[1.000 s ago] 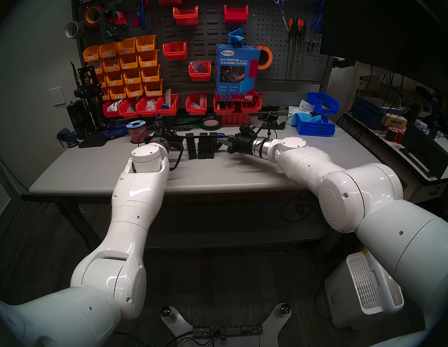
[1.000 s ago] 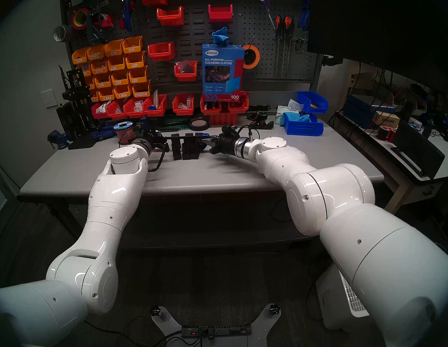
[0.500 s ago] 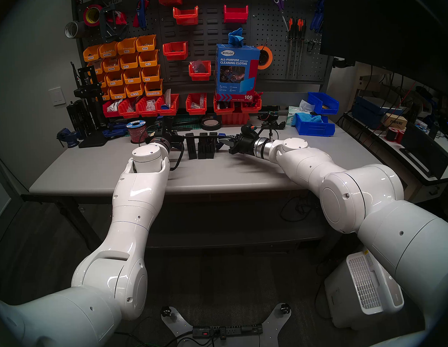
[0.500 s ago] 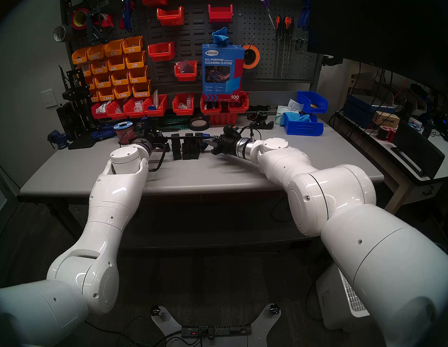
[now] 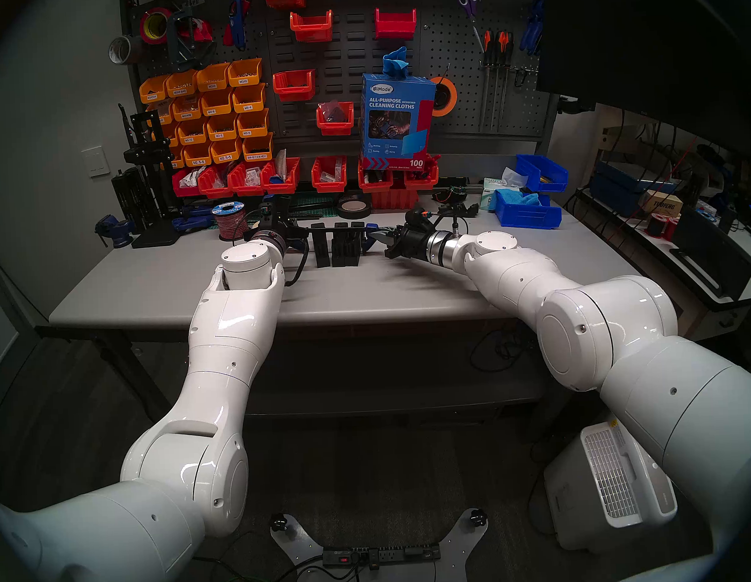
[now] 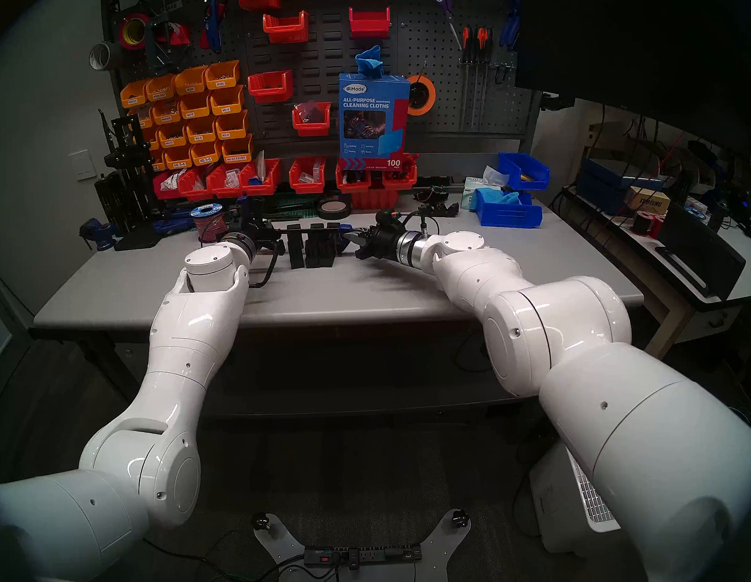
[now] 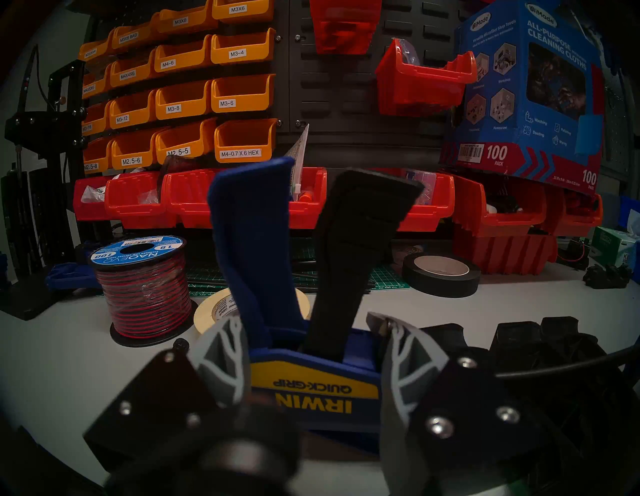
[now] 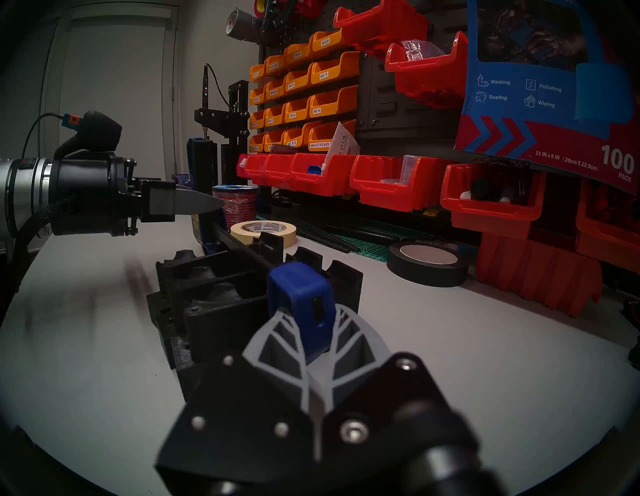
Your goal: Clamp the two 3D printed pieces together with the clamp
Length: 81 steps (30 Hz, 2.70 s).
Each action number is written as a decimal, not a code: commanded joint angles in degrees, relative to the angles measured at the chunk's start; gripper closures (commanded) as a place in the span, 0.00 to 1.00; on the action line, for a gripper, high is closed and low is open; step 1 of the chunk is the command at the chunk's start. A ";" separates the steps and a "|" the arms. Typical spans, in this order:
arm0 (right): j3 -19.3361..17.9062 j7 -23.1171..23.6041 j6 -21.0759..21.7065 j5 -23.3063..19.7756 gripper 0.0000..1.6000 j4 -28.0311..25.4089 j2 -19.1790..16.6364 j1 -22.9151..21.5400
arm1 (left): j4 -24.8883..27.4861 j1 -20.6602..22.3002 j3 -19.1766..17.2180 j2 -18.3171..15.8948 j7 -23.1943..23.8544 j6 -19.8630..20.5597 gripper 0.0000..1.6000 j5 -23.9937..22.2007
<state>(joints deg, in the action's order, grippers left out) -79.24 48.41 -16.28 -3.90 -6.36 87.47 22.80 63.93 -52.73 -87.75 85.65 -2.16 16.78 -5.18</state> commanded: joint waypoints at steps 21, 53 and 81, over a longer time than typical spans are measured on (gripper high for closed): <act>-0.66 0.02 -0.85 -0.45 1.00 -1.53 -0.15 -2.24 | 2.50 3.51 -0.47 0.96 0.28 -1.11 1.00 0.22; -1.16 -0.09 -1.01 -0.38 1.00 -1.44 0.12 -2.18 | 2.09 4.65 -0.28 2.07 0.09 -1.08 1.00 0.15; -1.48 -0.05 -1.09 -0.28 1.00 -1.28 0.11 -2.00 | 1.76 5.43 0.38 3.36 -0.22 -1.11 1.00 -0.23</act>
<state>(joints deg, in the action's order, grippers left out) -80.52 48.14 -16.89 -3.94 -6.05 87.00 22.97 62.86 -51.53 -87.85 87.62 -2.74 17.00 -5.02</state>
